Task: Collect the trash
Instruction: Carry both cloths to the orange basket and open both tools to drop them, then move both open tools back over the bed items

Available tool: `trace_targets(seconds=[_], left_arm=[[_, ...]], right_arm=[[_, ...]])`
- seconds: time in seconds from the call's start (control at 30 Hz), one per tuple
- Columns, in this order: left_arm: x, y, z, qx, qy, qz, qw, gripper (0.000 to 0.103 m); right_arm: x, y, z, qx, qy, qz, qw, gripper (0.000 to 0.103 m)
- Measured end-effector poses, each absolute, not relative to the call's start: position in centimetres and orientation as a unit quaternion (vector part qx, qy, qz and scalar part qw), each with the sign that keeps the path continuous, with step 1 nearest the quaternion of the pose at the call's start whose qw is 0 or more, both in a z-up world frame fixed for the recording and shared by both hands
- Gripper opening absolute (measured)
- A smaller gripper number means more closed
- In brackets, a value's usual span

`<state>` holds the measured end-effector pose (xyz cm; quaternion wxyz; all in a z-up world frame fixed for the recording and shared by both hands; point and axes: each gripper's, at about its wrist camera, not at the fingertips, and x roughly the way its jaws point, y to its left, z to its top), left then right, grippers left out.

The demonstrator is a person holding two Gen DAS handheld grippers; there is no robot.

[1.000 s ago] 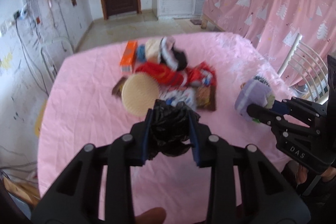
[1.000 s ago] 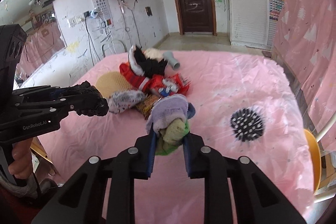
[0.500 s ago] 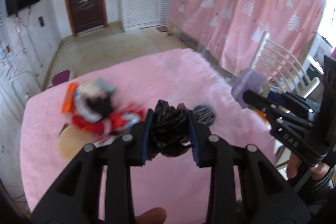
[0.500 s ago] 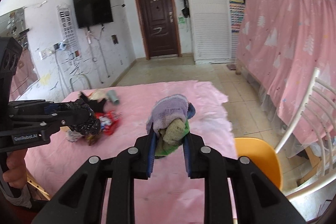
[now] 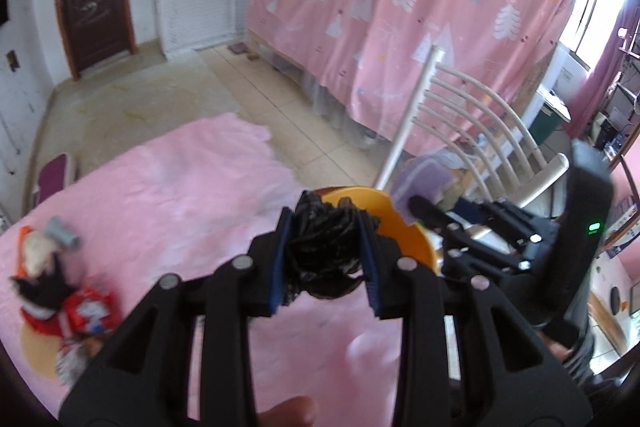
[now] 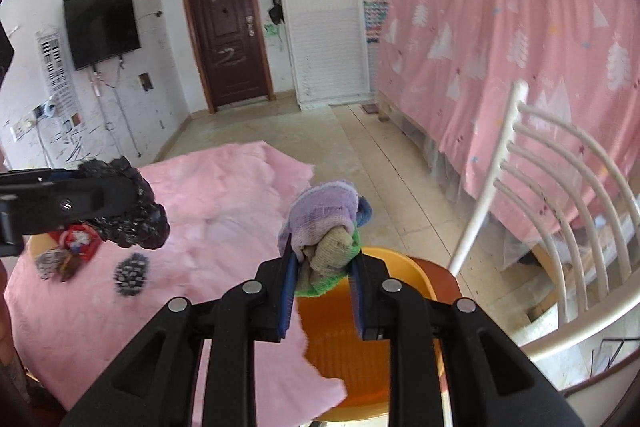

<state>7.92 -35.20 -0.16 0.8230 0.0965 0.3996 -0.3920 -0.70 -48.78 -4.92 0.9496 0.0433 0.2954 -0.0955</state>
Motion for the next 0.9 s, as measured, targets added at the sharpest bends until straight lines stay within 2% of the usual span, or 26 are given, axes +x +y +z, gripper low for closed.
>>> trace_targets(seconds=[0.27, 0.3, 0.33, 0.4, 0.43, 0.5, 0.57, 0.9], left_arm=[[8.7, -41.8, -1.8, 0.109, 0.433, -0.412, 0.795, 0.03], [8.7, -42.2, -1.9, 0.109, 0.436, -0.413, 0.792, 0.035], [8.8, -42.8, -2.2, 0.107, 0.443, -0.414, 0.788, 0.05], [8.9, -43.1, -2.3, 0.103, 0.446, -0.409, 0.789, 0.067], [9.0, -43.1, -2.3, 0.1, 0.448, -0.408, 0.789, 0.068], [9.1, -42.9, -2.5, 0.098, 0.452, -0.408, 0.787, 0.069], [9.2, -42.7, -2.5, 0.097, 0.454, -0.404, 0.788, 0.069], [9.2, -38.0, -0.1, 0.068, 0.434, -0.393, 0.808, 0.07]], right_arm=[[0.2, -52.8, -8.4, 0.089, 0.326, -0.104, 0.936, 0.013], [0.2, -53.1, -8.6, 0.092, 0.327, -0.104, 0.935, 0.013], [0.3, -53.3, -8.8, 0.097, 0.33, -0.105, 0.933, 0.014], [0.5, -53.9, -9.2, 0.106, 0.333, -0.105, 0.931, 0.022], [0.5, -54.0, -9.4, 0.107, 0.333, -0.106, 0.931, 0.024], [0.6, -54.1, -9.5, 0.106, 0.332, -0.107, 0.931, 0.041], [0.6, -53.9, -9.4, 0.104, 0.329, -0.109, 0.932, 0.052], [1.0, -51.0, -7.5, 0.076, 0.32, -0.103, 0.939, 0.054]])
